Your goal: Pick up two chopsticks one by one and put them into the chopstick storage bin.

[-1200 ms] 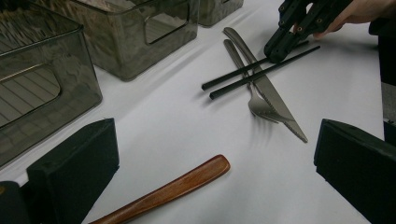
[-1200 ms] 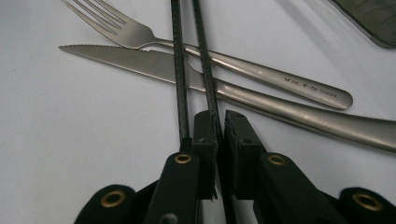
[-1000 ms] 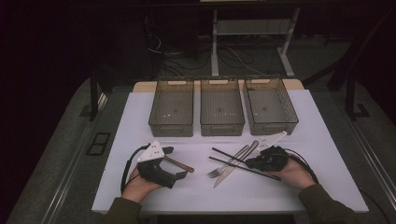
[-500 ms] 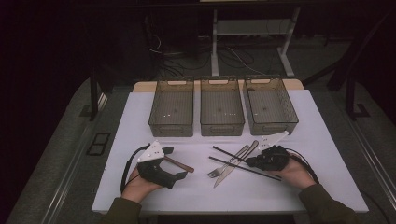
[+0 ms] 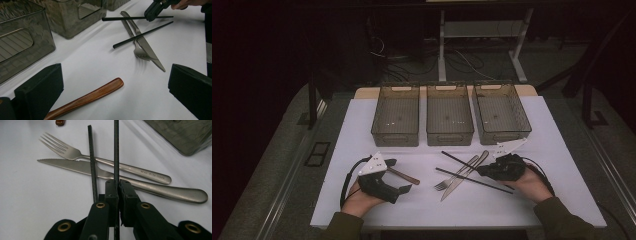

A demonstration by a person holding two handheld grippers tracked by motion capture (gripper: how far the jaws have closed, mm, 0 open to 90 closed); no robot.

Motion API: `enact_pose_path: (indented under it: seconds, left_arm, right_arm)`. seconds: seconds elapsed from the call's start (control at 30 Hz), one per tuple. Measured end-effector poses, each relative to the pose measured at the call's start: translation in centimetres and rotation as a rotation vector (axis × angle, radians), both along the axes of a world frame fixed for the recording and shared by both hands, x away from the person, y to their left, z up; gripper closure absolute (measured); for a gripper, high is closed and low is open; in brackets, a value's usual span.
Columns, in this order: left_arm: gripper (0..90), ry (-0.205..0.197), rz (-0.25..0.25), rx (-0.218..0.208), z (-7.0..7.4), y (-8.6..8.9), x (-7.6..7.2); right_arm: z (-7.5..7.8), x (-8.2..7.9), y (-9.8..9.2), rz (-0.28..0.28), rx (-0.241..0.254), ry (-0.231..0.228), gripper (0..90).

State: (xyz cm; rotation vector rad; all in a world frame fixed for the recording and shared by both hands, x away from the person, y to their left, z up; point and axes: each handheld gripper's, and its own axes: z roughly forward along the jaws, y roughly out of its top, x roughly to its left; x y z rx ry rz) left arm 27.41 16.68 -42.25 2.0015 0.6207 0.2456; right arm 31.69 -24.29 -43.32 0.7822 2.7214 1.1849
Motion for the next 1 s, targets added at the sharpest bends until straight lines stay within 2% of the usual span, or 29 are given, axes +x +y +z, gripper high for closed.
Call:
enact_pose_path:
  seconds: [0.23, 0.47, 0.67, 1.0]
  left_arm:
    - [0.0, -0.005, 0.006, 0.004, -0.1, 0.1, -0.1]
    - [0.0, -0.009, 0.015, 0.009, -0.2, 0.3, 0.0]
    - [0.0, -0.013, 0.019, 0.007, -0.2, 0.3, -0.1]
    - [0.0, -0.010, 0.010, 0.008, -0.2, 0.1, 0.0]
  right_arm:
    - [0.7, -0.1, -0.2, -0.038, 0.039, 0.015, 84.5]
    - [1.7, -0.2, 0.0, -0.056, 0.054, 0.011, 84.5]
    - [3.0, 0.2, 0.6, -0.083, 0.084, 0.002, 84.5]
    - [4.0, 0.9, 1.9, -0.103, 0.096, -0.002, 84.5]
